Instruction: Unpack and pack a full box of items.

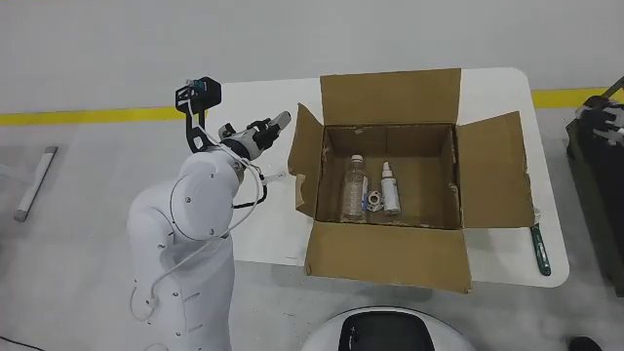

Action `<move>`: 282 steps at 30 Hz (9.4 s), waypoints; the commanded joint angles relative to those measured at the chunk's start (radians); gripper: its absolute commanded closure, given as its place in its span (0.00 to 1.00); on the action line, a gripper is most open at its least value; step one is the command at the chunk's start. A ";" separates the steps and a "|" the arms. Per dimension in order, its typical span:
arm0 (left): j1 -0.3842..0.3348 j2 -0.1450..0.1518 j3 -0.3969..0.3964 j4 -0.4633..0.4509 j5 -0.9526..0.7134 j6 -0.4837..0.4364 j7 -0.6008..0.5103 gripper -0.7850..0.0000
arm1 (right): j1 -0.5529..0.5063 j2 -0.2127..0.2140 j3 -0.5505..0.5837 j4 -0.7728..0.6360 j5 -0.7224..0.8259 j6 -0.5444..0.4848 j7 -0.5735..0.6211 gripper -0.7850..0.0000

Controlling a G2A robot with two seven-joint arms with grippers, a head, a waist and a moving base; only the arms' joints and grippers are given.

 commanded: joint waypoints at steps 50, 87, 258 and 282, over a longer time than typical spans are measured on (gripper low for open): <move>0.000 0.000 0.000 0.000 0.000 0.000 0.000 0.00 | -0.233 -0.001 -0.312 0.227 -0.211 -0.200 0.147 0.57; 0.000 0.000 0.000 0.000 0.000 0.000 0.000 0.00 | -0.284 -0.023 -0.281 0.287 -0.115 -0.254 0.027 1.00; 0.000 0.000 0.000 0.000 0.000 0.000 0.000 0.00 | 0.447 0.047 -0.789 0.134 0.647 -0.123 -0.597 1.00; 0.000 0.000 0.000 0.000 0.000 0.000 0.000 0.00 | -0.206 0.111 -0.062 0.208 0.469 -0.191 -0.909 1.00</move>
